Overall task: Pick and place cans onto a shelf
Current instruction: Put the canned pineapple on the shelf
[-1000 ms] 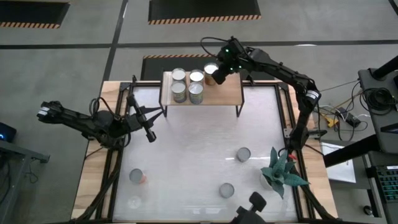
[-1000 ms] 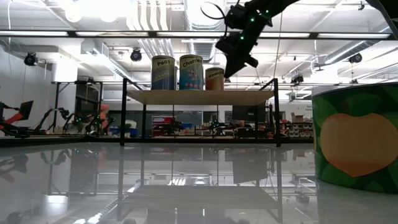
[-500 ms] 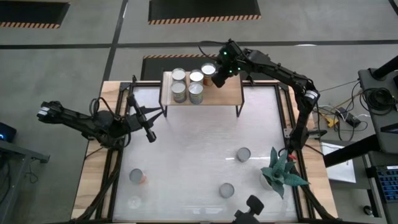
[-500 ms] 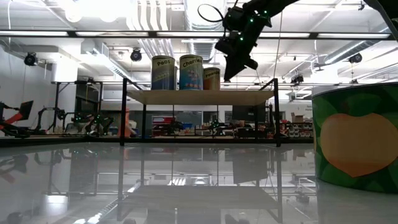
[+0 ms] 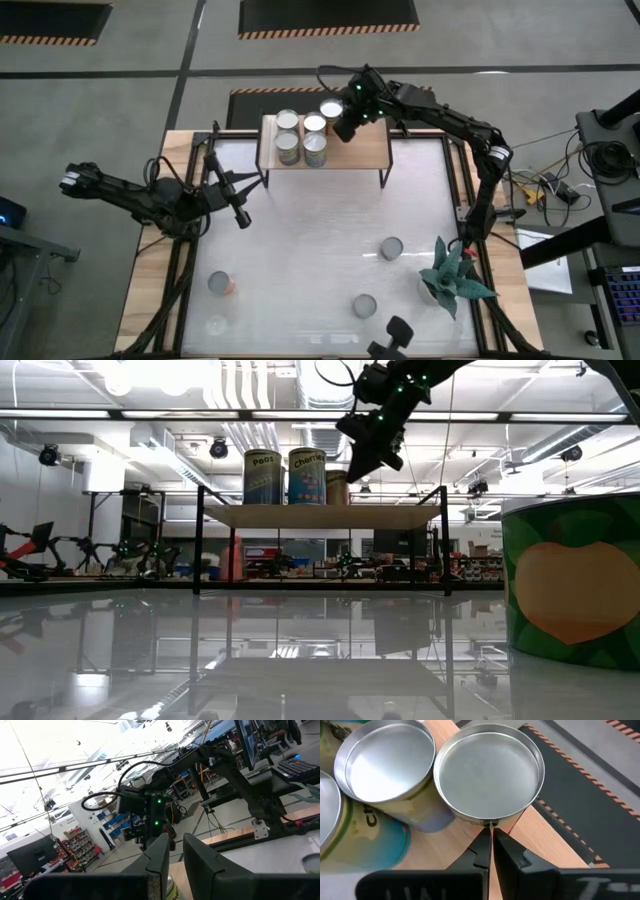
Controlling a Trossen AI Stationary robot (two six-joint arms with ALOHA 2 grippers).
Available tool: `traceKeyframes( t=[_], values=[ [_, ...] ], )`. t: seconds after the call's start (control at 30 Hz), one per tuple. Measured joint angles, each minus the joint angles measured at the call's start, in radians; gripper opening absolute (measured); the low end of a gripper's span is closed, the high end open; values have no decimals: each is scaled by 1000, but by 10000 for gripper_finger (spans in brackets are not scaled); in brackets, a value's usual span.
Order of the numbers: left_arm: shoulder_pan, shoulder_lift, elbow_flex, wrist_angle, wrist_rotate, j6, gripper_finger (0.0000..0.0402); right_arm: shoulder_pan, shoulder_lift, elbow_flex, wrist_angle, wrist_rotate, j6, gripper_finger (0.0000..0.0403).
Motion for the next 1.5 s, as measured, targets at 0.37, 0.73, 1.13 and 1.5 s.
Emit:
traceKeyframes(
  t=[0.37, 0.73, 1.13, 1.5],
  values=[
    [0, 0, 0, -8, 0, 0, 37, -4, -6, 8, -40, 8, -13, 9],
    [0, 0, 0, -10, 0, 0, 37, -35, 55, 6, 50, 77, -20, 9],
    [0, 0, 0, -13, 0, 4, 37, -30, 71, 6, 107, 7, -11, 9],
    [0, 0, 0, -15, 0, 4, 37, -28, 71, 6, 156, 7, -37, 9]
  ],
)
